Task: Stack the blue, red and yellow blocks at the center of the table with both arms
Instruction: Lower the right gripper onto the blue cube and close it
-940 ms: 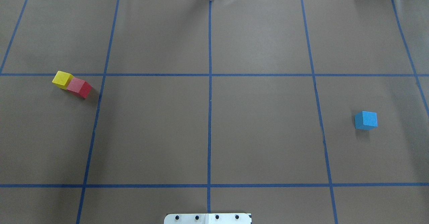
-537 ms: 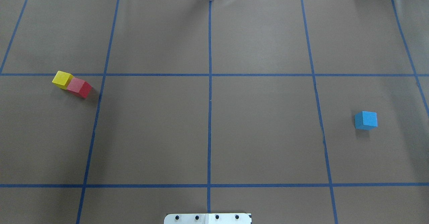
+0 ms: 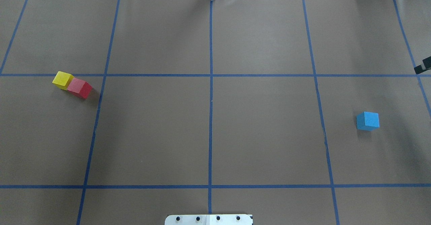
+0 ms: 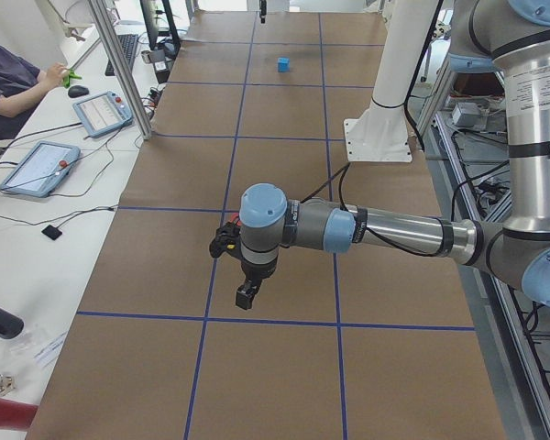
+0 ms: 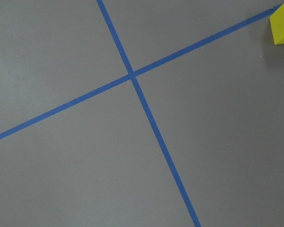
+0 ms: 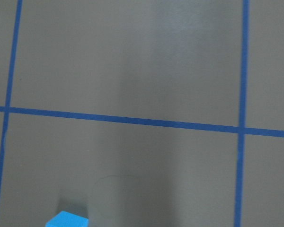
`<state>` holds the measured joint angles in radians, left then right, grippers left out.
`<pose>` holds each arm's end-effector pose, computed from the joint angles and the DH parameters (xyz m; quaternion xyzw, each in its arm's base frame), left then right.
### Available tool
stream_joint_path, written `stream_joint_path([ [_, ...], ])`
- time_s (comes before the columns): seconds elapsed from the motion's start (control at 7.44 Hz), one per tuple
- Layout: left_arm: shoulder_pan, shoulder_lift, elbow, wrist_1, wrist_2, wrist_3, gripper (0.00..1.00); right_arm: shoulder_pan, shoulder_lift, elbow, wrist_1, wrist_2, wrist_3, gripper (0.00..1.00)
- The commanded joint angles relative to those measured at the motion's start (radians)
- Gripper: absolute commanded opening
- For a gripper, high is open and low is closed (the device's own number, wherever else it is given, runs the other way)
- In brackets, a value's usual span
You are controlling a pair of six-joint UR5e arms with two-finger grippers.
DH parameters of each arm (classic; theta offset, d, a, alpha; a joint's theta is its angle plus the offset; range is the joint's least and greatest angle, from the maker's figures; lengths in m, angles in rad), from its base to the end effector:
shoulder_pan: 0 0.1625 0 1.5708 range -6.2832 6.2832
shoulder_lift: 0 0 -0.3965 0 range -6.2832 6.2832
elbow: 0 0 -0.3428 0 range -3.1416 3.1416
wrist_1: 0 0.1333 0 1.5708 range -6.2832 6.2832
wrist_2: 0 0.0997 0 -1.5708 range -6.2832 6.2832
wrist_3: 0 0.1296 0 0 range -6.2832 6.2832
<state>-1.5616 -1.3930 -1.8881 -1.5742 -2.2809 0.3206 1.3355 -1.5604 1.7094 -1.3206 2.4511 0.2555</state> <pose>-0.0453 -0.3825 0.5882 0.1199 0.3322 0.1780 0.9185 -0.0764 -0.4620 0.5454 0.0725 -0.4487 -0.0755 0.8875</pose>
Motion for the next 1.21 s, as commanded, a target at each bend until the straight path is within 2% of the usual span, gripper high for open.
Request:
stream_joint_path([
  [0.0, 0.000, 0.002, -0.014, -0.001, 0.000, 0.002, 1.00, -0.129, -0.012, 0.009, 0.172, -0.006, 0.059, 0.99],
  [0.13, 0.000, 0.005, -0.022, -0.001, 0.000, 0.002, 1.00, -0.177, -0.048, 0.012, 0.237, 0.002, 0.109, 0.99],
  [0.27, 0.000, 0.005, -0.022, -0.001, 0.000, 0.000, 1.00, -0.237, -0.084, 0.013, 0.301, -0.062, 0.155, 0.99],
  [0.4, 0.000, 0.005, -0.026, -0.001, 0.000, 0.002, 1.00, -0.306, -0.090, 0.016, 0.308, -0.143, 0.245, 0.99],
  [0.54, -0.002, 0.009, -0.031, -0.001, 0.000, 0.002, 1.00, -0.329, -0.092, 0.015, 0.310, -0.165, 0.308, 0.99],
  [0.67, -0.002, 0.011, -0.032, -0.001, 0.000, 0.002, 1.00, -0.379, -0.078, 0.022, 0.311, -0.196, 0.294, 0.99],
  [0.81, -0.002, 0.011, -0.032, -0.001, 0.000, 0.002, 1.00, -0.394, -0.067, 0.035, 0.311, -0.210, 0.224, 0.99],
  [1.07, -0.002, 0.011, -0.029, -0.001, 0.000, 0.003, 1.00, -0.397, -0.070, 0.065, 0.310, -0.210, -0.096, 0.99],
])
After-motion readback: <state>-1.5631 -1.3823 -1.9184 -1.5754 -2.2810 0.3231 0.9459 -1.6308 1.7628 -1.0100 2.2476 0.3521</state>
